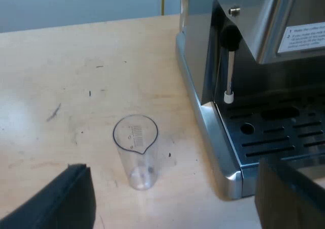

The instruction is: Pour the beans into the coffee machine

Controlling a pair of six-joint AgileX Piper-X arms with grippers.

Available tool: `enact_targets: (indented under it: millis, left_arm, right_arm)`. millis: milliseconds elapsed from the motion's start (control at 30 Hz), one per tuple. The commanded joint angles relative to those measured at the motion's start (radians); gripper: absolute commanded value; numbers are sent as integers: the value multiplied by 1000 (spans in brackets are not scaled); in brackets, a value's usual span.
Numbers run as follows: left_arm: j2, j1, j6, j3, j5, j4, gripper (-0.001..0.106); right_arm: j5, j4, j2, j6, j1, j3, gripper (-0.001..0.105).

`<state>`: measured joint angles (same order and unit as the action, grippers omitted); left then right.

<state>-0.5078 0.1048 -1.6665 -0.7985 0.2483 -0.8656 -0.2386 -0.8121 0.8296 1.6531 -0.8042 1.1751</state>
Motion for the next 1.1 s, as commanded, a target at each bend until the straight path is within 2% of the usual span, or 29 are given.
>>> enact_targets:
  millis: [33, 133, 333, 467, 633, 833, 1100]
  left_arm:
    - [8, -4, -13, -10, 13, 3, 67]
    - [9, -4, -21, -18, 45, 0, 67]
    - [52, -4, -28, -37, 46, -32, 67]
    - [97, -4, -28, -36, 46, -55, 67]
    - [155, -27, -28, -36, 48, -58, 67]
    - [200, -88, -27, -36, 48, -58, 67]
    - [300, -102, -27, -36, 48, -58, 67]
  right_arm:
    - [80, -23, -9, 20, 115, 20, 79]
    - [108, -47, -24, 42, 240, 19, 79]
    - [111, -69, -79, 135, 432, 19, 79]
    - [156, -73, -127, 172, 531, 19, 79]
    - [185, -115, -180, 250, 679, 19, 79]
    - [228, -150, -235, 240, 758, 19, 79]
    - [228, -165, -360, 236, 758, 19, 79]
